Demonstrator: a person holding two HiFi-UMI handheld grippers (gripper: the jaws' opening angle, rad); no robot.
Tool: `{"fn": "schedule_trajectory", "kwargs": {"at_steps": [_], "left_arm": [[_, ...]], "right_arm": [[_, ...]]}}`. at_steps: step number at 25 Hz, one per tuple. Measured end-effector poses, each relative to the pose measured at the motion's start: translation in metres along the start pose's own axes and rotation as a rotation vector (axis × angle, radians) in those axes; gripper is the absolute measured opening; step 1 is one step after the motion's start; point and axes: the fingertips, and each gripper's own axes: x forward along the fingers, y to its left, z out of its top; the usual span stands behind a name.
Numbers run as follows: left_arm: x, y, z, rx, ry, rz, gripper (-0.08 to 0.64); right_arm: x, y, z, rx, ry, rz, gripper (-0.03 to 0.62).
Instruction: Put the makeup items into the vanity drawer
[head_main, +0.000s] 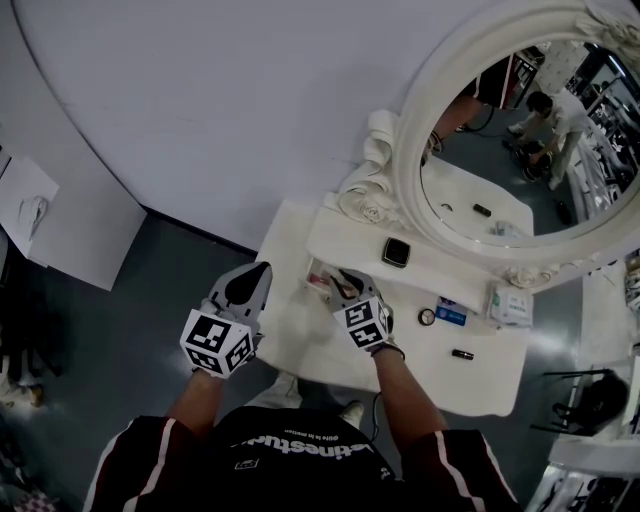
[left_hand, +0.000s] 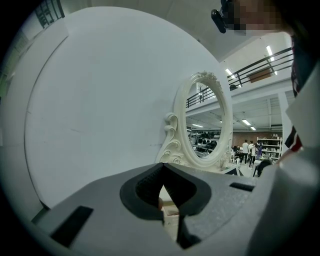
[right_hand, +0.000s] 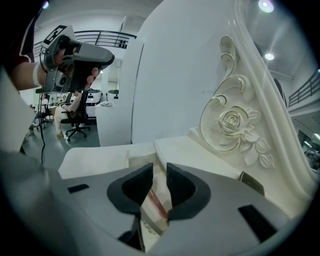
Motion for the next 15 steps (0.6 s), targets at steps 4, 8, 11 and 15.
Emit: {"fn": "schedule_trajectory", "kwargs": {"at_steps": [4,8,11,15], "left_arm": [[0.001,-0.004,0.004,0.002,-0.006,-0.014,0.003],[0.003,-0.011,0.011,0.006,-0.020,-0.033,0.003],[0.005,-0.020,0.014,0.014,-0.028,-0.053,0.003],[0.009,-0.036,0.017,0.026,-0.033,-0.078,0.003]], "right_arm": [[-0.009,-0.006,0.001,0.028,-0.011,-0.030,0.086],[-0.021,-0.014,0.001,0.060,-0.023,-0.062,0.084],[-0.034,-0.017,0.001,0.083,-0.025,-0.084,0.084],[-0.050,-0.022,-0.003,0.103,-0.033,-0.108,0.083]]}}
